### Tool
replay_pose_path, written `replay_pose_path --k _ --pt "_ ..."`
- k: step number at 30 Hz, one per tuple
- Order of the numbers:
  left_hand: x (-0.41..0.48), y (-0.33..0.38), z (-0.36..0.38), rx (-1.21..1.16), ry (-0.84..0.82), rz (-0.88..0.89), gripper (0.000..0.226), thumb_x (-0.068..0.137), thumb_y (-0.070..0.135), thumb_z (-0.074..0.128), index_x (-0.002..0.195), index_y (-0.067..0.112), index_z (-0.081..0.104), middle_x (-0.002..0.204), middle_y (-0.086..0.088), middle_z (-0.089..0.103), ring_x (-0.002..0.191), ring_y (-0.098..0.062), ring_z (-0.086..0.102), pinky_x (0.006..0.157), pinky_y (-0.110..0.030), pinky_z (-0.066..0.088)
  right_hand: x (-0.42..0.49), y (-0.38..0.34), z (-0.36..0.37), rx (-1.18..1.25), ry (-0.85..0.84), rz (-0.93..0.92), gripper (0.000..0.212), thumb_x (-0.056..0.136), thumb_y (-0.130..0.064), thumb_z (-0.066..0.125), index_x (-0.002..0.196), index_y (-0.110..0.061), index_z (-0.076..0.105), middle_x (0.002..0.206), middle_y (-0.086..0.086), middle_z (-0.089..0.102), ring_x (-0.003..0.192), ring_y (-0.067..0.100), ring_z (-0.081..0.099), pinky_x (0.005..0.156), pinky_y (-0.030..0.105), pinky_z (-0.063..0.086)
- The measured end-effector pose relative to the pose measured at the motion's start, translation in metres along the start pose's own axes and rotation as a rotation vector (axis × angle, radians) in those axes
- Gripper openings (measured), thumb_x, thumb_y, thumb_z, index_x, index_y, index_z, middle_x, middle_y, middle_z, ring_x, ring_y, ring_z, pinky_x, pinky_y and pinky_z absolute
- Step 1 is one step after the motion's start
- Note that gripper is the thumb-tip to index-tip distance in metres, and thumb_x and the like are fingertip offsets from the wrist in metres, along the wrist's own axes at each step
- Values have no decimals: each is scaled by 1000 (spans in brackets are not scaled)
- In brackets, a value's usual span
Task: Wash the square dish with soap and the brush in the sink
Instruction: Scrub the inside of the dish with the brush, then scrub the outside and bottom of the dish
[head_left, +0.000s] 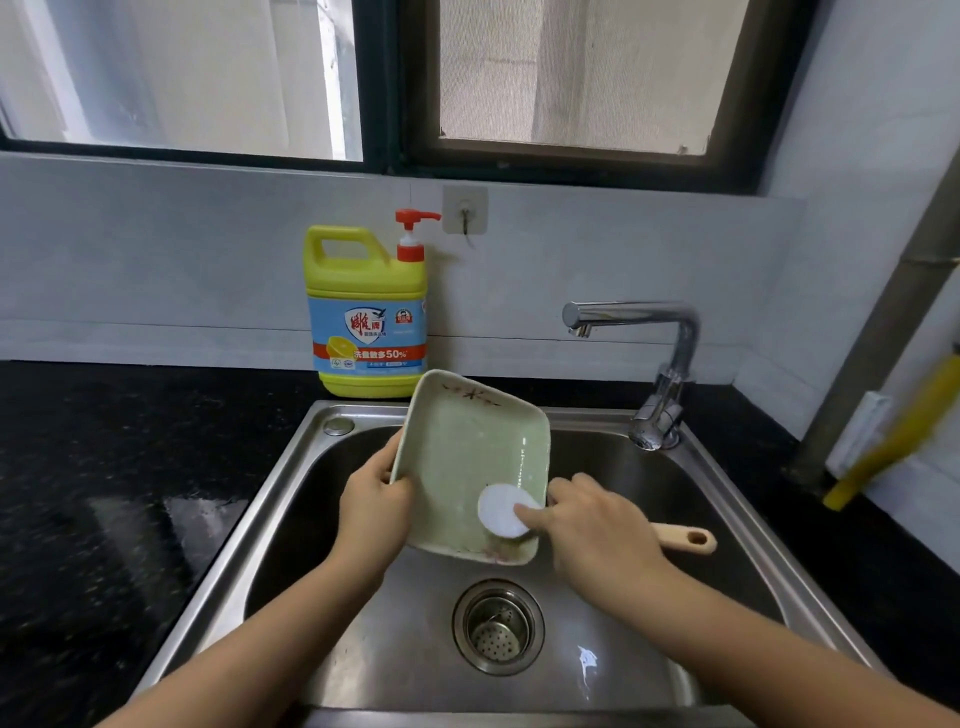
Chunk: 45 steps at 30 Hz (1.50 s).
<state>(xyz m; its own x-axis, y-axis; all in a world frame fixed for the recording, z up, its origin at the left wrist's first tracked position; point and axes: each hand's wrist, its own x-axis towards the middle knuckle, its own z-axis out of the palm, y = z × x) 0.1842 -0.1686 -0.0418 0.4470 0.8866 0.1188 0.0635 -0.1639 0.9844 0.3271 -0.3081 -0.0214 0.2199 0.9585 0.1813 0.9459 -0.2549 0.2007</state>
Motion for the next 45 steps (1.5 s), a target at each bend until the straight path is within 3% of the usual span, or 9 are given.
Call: replay_pose_path --k 7,13,18,22,28,33,37,41,45 --pt "-12 8 8 -240 -95 -209 40 88 -4 42 112 21 61 100 -10 67 90 -30 65 63 -36 56 24 34 -4 161 226 200 39 98 -27 42 133 -43 46 98 -4 52 91 17 45 63 29 32" --pt "-10 13 9 -478 -93 -367 32 92 2 44 118 16 55 105 -12 65 94 -32 63 66 -41 57 18 50 -13 795 396 335 34 92 -30 56 123 -44 50 90 -10 59 83 10 55 68 26 44" --pt "-9 21 18 -697 -31 -624 31 94 0 39 123 5 47 94 -15 62 83 -31 62 50 -41 57 9 38 -23 1223 257 425 27 87 -37 61 111 -27 67 97 -11 70 91 8 63 82 27 51" --pt "-14 24 21 -748 -31 -701 34 89 -10 36 121 1 42 95 -21 58 84 -37 60 49 -45 56 11 29 -25 1302 128 495 19 87 -28 63 101 -15 64 84 0 67 61 6 56 48 15 45" --pt "-16 21 16 -615 -118 -713 40 84 -13 38 122 -2 43 107 -25 59 95 -40 61 52 -40 60 20 29 -8 1395 -44 642 23 88 -5 51 110 -11 54 96 10 66 54 15 63 38 18 33" --pt "-9 29 -5 -115 -376 -407 57 86 35 64 134 12 46 112 -5 65 97 -22 64 80 -36 59 27 39 3 1596 -96 808 25 88 2 38 111 -3 49 85 20 62 42 13 60 30 15 25" --pt "0 24 -25 603 -518 119 120 53 74 65 149 35 3 154 9 16 144 -15 16 117 -37 22 31 51 7 1689 -236 919 19 88 0 34 102 4 46 62 25 60 34 14 55 26 14 24" --pt "6 9 -19 893 -457 652 72 68 55 71 132 33 46 139 7 49 136 -10 33 113 -34 28 34 56 7 1694 -379 896 18 87 -3 32 93 3 48 52 22 60 33 15 54 25 12 24" --pt "-1 17 -4 989 -410 702 33 76 37 67 105 26 57 100 8 67 90 -12 61 73 -26 46 34 59 7 1690 -467 867 18 87 -4 33 93 2 48 52 21 59 35 15 55 25 12 26"
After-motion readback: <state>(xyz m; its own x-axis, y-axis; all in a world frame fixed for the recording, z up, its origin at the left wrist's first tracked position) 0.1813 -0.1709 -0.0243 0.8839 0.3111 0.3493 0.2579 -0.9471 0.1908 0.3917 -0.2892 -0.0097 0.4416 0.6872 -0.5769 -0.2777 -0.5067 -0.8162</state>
